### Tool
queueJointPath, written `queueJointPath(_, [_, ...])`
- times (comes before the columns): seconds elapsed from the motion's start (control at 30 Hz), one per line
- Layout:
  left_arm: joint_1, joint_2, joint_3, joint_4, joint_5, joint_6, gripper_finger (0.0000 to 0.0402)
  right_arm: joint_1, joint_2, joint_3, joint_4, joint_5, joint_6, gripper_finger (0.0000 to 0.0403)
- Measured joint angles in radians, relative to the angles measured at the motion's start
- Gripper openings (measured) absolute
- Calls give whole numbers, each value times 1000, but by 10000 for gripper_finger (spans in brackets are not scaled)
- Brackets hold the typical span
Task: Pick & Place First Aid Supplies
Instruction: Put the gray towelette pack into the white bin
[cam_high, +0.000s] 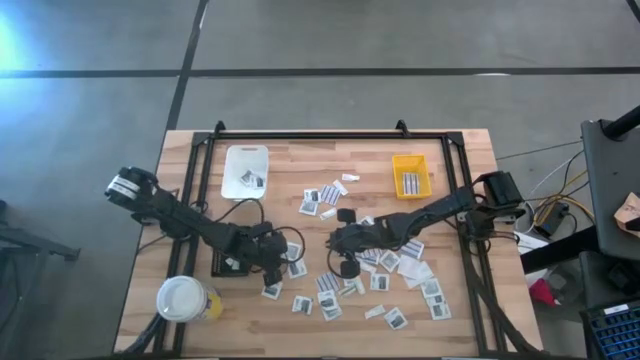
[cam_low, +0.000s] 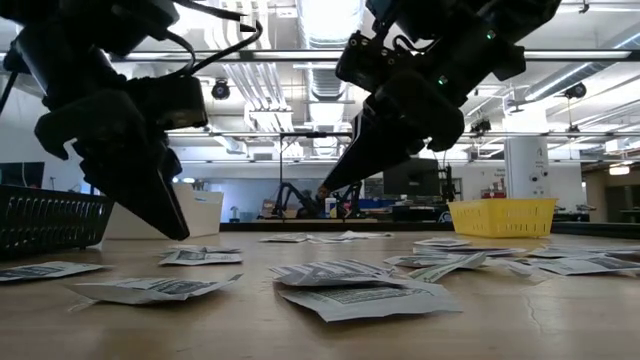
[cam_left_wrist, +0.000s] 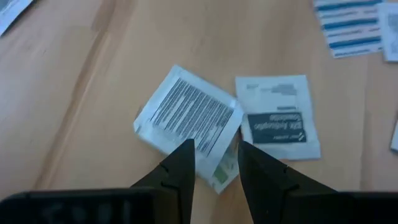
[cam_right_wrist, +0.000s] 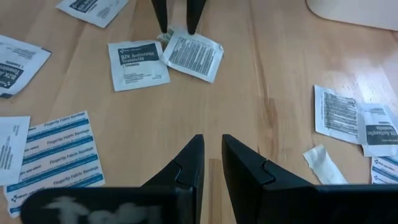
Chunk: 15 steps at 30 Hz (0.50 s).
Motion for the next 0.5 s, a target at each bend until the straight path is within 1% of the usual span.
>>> queueJointPath(0.17, [22, 1, -34, 35, -4, -3, 115, 0, 0, 0, 0, 0, 0, 52])
queueJointPath(0.37, [47, -1, -74, 49, -3, -55, 115, 0, 0, 0, 0, 0, -3, 52])
queueJointPath(0.5, [57, -1, -90, 90, -4, -69, 115, 0, 0, -1, 0, 0, -49, 52])
